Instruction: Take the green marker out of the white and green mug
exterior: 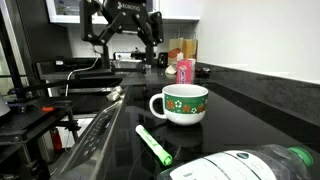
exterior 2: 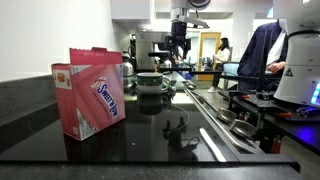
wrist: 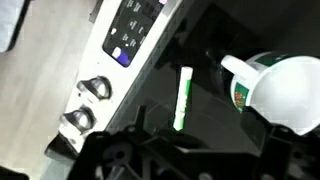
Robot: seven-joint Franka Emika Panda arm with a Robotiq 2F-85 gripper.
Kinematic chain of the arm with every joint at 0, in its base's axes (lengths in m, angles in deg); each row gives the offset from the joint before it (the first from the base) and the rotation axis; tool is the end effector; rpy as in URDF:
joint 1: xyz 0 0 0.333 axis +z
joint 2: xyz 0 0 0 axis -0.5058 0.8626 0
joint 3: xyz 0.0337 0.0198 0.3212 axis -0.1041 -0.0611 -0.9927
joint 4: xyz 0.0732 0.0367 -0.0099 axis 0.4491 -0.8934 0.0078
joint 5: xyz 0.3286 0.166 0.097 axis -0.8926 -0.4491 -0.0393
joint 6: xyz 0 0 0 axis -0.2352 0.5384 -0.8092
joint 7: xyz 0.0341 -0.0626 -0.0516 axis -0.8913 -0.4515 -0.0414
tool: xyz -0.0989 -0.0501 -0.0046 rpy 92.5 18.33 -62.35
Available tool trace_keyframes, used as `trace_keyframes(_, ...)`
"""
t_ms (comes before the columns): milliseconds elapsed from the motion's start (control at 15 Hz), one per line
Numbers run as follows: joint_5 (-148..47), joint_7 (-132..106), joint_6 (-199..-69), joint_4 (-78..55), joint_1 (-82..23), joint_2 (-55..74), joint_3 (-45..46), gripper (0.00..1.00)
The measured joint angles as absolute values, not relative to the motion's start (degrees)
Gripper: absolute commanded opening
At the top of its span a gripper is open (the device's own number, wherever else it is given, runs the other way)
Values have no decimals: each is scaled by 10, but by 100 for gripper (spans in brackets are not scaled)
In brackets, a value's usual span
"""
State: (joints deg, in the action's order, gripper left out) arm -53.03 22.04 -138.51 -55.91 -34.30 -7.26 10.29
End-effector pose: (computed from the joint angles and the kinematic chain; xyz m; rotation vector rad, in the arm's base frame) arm 0.4653 -0.1506 0.3373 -2.7573 1.5000 -0.0631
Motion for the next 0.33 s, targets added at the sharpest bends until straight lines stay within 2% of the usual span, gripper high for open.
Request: trace_keyframes(333,-526,220,-1341,-573,-359,-126,77,100)
